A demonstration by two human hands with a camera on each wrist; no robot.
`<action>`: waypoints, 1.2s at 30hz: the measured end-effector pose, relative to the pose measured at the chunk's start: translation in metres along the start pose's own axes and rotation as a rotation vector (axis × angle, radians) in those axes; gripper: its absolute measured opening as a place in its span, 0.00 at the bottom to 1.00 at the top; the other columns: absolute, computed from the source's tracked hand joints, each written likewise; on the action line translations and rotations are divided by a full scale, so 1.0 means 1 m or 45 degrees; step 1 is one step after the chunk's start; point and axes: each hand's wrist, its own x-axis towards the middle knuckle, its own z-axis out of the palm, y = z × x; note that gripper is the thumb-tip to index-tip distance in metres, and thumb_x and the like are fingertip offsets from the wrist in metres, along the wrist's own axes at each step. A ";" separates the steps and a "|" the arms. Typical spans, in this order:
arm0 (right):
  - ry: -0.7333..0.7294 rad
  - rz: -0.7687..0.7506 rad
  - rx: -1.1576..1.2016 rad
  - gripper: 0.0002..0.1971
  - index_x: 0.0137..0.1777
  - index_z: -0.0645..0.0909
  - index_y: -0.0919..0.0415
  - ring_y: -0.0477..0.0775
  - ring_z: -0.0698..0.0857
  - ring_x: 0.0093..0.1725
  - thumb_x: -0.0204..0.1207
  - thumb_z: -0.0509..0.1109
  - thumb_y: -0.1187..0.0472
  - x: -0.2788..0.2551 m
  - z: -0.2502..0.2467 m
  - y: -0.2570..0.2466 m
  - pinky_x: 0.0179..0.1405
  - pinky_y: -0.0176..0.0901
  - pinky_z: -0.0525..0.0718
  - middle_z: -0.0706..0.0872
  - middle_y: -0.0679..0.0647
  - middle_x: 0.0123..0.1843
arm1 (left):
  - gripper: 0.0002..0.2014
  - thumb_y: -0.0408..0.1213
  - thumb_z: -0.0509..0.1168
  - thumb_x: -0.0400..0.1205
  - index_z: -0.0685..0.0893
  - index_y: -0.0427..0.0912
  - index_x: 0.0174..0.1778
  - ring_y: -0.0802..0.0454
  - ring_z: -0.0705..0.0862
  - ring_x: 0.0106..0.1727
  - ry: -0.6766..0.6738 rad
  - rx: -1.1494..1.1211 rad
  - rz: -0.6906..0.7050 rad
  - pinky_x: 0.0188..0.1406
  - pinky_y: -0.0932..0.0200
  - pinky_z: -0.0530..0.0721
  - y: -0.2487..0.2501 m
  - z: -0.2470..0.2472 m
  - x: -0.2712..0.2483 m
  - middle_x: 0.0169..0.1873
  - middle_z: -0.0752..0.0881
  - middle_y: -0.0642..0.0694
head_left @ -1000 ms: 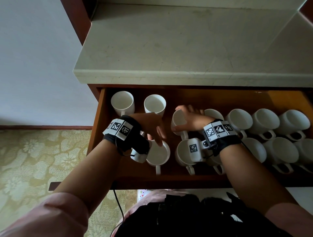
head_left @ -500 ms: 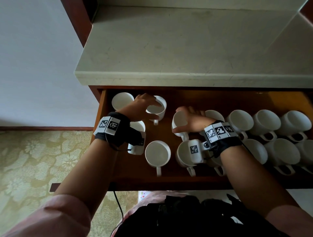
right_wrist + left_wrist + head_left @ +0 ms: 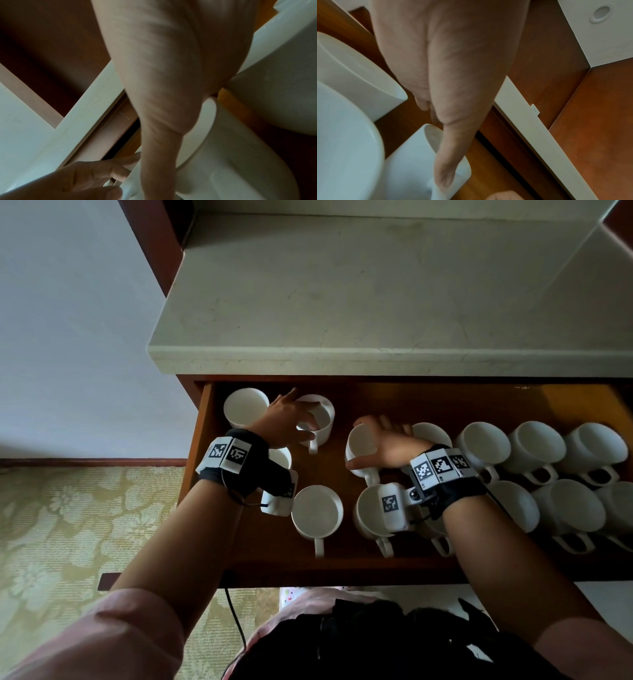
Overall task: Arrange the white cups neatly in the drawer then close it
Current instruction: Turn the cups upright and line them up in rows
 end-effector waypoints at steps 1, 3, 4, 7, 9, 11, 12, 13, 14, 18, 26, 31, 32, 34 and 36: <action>0.003 0.000 -0.001 0.45 0.77 0.56 0.40 0.61 0.63 0.75 0.62 0.72 0.30 0.000 0.000 0.000 0.69 0.54 0.60 0.64 0.53 0.73 | 0.16 0.42 0.69 0.80 0.85 0.46 0.63 0.43 0.49 0.84 0.000 -0.012 -0.011 0.80 0.42 0.48 0.002 0.000 0.000 0.78 0.69 0.52; 0.004 0.001 -0.005 0.45 0.77 0.56 0.40 0.61 0.63 0.75 0.62 0.71 0.29 0.000 0.000 0.000 0.70 0.54 0.60 0.64 0.53 0.73 | 0.14 0.39 0.68 0.80 0.86 0.44 0.62 0.44 0.54 0.84 0.039 -0.062 -0.035 0.79 0.50 0.53 0.006 -0.001 0.000 0.78 0.69 0.47; 0.002 0.002 -0.006 0.45 0.77 0.56 0.40 0.61 0.63 0.75 0.62 0.71 0.29 -0.001 0.000 0.000 0.70 0.54 0.60 0.64 0.53 0.73 | 0.13 0.38 0.68 0.80 0.87 0.43 0.61 0.44 0.58 0.83 0.069 -0.097 -0.035 0.78 0.51 0.56 0.007 -0.001 -0.001 0.77 0.71 0.44; 0.004 -0.002 0.002 0.45 0.77 0.56 0.40 0.62 0.63 0.75 0.62 0.72 0.30 0.000 0.000 0.000 0.71 0.55 0.60 0.64 0.54 0.74 | 0.10 0.35 0.71 0.78 0.90 0.40 0.54 0.44 0.70 0.77 0.143 -0.190 0.015 0.75 0.52 0.68 0.002 0.002 -0.002 0.69 0.80 0.42; 0.008 -0.001 0.005 0.45 0.77 0.56 0.40 0.62 0.64 0.75 0.62 0.72 0.30 0.001 0.001 0.001 0.71 0.55 0.61 0.64 0.53 0.74 | 0.09 0.35 0.73 0.76 0.91 0.40 0.51 0.47 0.75 0.73 0.167 -0.225 0.002 0.72 0.53 0.72 0.002 0.003 0.000 0.66 0.83 0.44; 0.008 -0.001 0.008 0.45 0.77 0.56 0.40 0.62 0.64 0.75 0.62 0.72 0.30 0.001 0.001 0.001 0.71 0.55 0.61 0.64 0.54 0.74 | 0.08 0.34 0.73 0.76 0.91 0.40 0.50 0.49 0.79 0.67 0.173 -0.246 -0.021 0.69 0.57 0.75 0.003 0.004 0.002 0.63 0.85 0.46; 0.009 0.001 0.008 0.45 0.77 0.56 0.40 0.62 0.64 0.75 0.62 0.72 0.30 0.001 0.000 0.001 0.71 0.55 0.61 0.64 0.54 0.74 | 0.08 0.34 0.73 0.76 0.91 0.40 0.50 0.50 0.81 0.64 0.178 -0.241 -0.019 0.66 0.59 0.76 0.003 0.003 0.003 0.61 0.86 0.46; 0.005 0.002 0.008 0.45 0.77 0.57 0.40 0.62 0.63 0.75 0.63 0.72 0.30 0.001 0.000 0.000 0.71 0.55 0.60 0.64 0.54 0.74 | 0.08 0.33 0.73 0.76 0.91 0.39 0.49 0.49 0.82 0.62 0.183 -0.225 -0.010 0.65 0.60 0.76 0.004 0.004 0.003 0.60 0.87 0.46; 0.004 0.003 0.011 0.45 0.77 0.57 0.41 0.63 0.63 0.75 0.63 0.72 0.30 0.001 0.001 0.000 0.71 0.55 0.60 0.64 0.54 0.74 | 0.07 0.33 0.73 0.76 0.92 0.38 0.49 0.49 0.83 0.61 0.186 -0.203 0.008 0.65 0.60 0.76 0.004 0.004 0.004 0.59 0.87 0.46; 0.009 0.000 0.026 0.45 0.76 0.57 0.40 0.62 0.63 0.75 0.61 0.72 0.29 0.003 0.002 0.002 0.71 0.55 0.59 0.65 0.53 0.73 | 0.07 0.33 0.74 0.75 0.92 0.39 0.48 0.50 0.85 0.58 0.212 -0.174 0.041 0.65 0.54 0.78 0.003 0.006 0.005 0.55 0.89 0.46; 0.003 -0.001 0.018 0.46 0.77 0.56 0.40 0.62 0.63 0.76 0.61 0.72 0.29 0.005 0.003 0.002 0.71 0.55 0.59 0.64 0.54 0.75 | 0.07 0.44 0.73 0.76 0.92 0.48 0.46 0.53 0.83 0.56 0.089 -0.043 0.073 0.67 0.49 0.75 0.006 0.005 0.000 0.49 0.89 0.53; 0.011 0.003 0.012 0.46 0.77 0.56 0.40 0.62 0.63 0.76 0.61 0.72 0.29 0.005 0.003 0.003 0.72 0.55 0.59 0.64 0.54 0.75 | 0.09 0.48 0.72 0.76 0.91 0.50 0.48 0.58 0.82 0.57 -0.004 -0.037 0.098 0.70 0.51 0.72 0.005 0.002 -0.005 0.49 0.90 0.55; 0.010 0.005 0.010 0.46 0.76 0.56 0.40 0.62 0.63 0.76 0.61 0.72 0.29 0.005 0.003 0.003 0.72 0.55 0.59 0.64 0.54 0.75 | 0.09 0.47 0.72 0.76 0.92 0.49 0.48 0.59 0.83 0.55 -0.009 -0.055 0.104 0.71 0.51 0.72 0.006 0.001 -0.006 0.49 0.91 0.54; 0.013 0.011 0.003 0.46 0.76 0.56 0.39 0.62 0.63 0.76 0.60 0.72 0.28 0.006 0.004 0.002 0.72 0.55 0.60 0.64 0.53 0.75 | 0.09 0.45 0.73 0.75 0.92 0.46 0.47 0.59 0.86 0.53 -0.024 -0.118 0.108 0.70 0.54 0.72 0.007 -0.001 -0.008 0.48 0.91 0.51; 0.012 0.009 -0.002 0.46 0.75 0.56 0.39 0.62 0.63 0.76 0.59 0.71 0.28 0.006 0.004 0.002 0.72 0.55 0.59 0.64 0.53 0.76 | 0.08 0.43 0.74 0.74 0.92 0.45 0.46 0.59 0.87 0.52 -0.047 -0.174 0.106 0.68 0.57 0.74 0.008 -0.002 -0.011 0.47 0.92 0.50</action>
